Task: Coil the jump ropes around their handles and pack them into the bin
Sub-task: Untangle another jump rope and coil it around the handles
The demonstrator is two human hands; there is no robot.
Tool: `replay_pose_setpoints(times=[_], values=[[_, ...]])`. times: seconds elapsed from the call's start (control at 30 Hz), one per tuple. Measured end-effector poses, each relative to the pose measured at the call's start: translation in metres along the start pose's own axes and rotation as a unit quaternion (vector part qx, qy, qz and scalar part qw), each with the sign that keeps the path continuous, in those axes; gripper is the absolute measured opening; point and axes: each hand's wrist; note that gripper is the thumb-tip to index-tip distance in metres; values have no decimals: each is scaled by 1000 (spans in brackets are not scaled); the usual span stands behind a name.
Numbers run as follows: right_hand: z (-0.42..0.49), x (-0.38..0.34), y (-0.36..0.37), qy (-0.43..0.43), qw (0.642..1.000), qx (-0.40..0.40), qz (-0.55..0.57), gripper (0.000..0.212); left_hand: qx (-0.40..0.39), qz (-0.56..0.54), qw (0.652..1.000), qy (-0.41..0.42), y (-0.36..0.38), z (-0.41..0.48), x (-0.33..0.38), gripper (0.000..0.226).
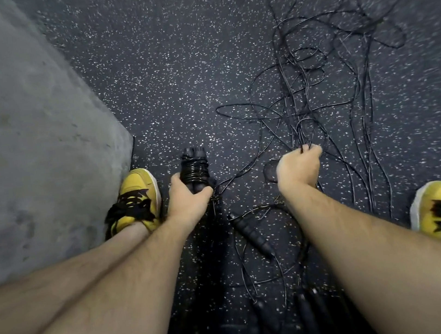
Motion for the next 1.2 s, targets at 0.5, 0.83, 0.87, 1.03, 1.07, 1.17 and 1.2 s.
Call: replay_pose_setpoints(times=[0.5,0.83,0.87,1.03,1.07,1.17,1.2], values=[[11,24,-3,-12,997,-67,-26,27,-53,112,992,-23,35,4,-36,88],[5,36,3,-20,980,-101,-171,76,102,475,862,143,31,5,-42,58],[4,39,3,-27,967,-100,-233,88,71,487,853,175,34,1,-46,44],[-4,40,2,33,913,-267,-308,93,-52,390,919,30,55,-21,-66,33],[-5,41,2,54,915,-294,-271,92,-51,384,922,17,58,-22,-67,34],[-6,43,3,96,947,-279,-129,68,-59,368,928,-21,61,-20,-59,37],[-5,43,4,93,954,-267,-97,63,-63,358,931,-40,61,-19,-56,40]])
Point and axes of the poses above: each hand's wrist, its own z-axis towards the middle knuckle, its own y-axis out of the palm, x = y × z, and after that the axes turned 5 degrees about -z, right-handed
